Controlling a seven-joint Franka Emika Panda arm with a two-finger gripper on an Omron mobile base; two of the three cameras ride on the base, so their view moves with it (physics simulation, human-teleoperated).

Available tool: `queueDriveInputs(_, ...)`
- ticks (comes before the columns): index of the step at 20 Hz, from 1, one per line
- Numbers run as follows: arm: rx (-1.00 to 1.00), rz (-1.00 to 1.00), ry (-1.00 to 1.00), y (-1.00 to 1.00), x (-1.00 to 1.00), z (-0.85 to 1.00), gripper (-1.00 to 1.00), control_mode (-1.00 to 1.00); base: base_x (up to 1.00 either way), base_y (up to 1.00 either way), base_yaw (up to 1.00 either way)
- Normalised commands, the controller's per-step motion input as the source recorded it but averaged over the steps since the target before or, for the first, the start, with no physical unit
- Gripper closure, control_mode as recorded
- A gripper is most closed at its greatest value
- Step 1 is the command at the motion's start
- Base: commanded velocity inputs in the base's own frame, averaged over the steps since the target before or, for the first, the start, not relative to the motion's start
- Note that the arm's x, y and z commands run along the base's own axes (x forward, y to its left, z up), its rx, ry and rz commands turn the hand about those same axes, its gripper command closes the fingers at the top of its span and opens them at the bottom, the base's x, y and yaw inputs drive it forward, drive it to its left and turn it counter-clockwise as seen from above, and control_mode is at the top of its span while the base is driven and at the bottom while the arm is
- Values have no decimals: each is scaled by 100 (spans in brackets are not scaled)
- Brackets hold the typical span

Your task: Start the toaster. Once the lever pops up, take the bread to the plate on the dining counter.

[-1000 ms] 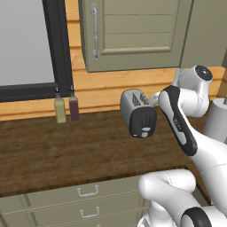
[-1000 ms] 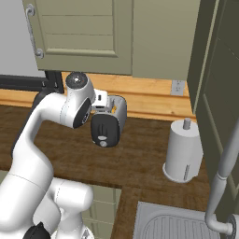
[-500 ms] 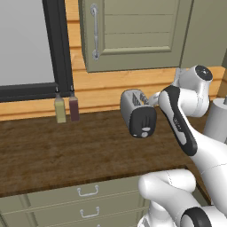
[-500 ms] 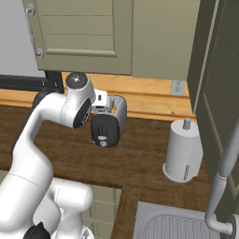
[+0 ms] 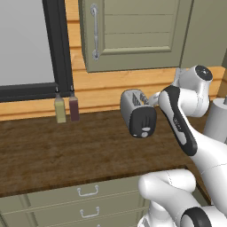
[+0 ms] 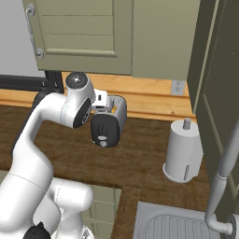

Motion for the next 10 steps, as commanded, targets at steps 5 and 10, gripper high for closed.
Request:
queueDriveInputs(5, 0, 0, 0, 0, 0, 0, -100, -100, 0, 0, 0)
queueDriveInputs(10, 0, 0, 0, 0, 0, 0, -100, -100, 0, 0, 0)
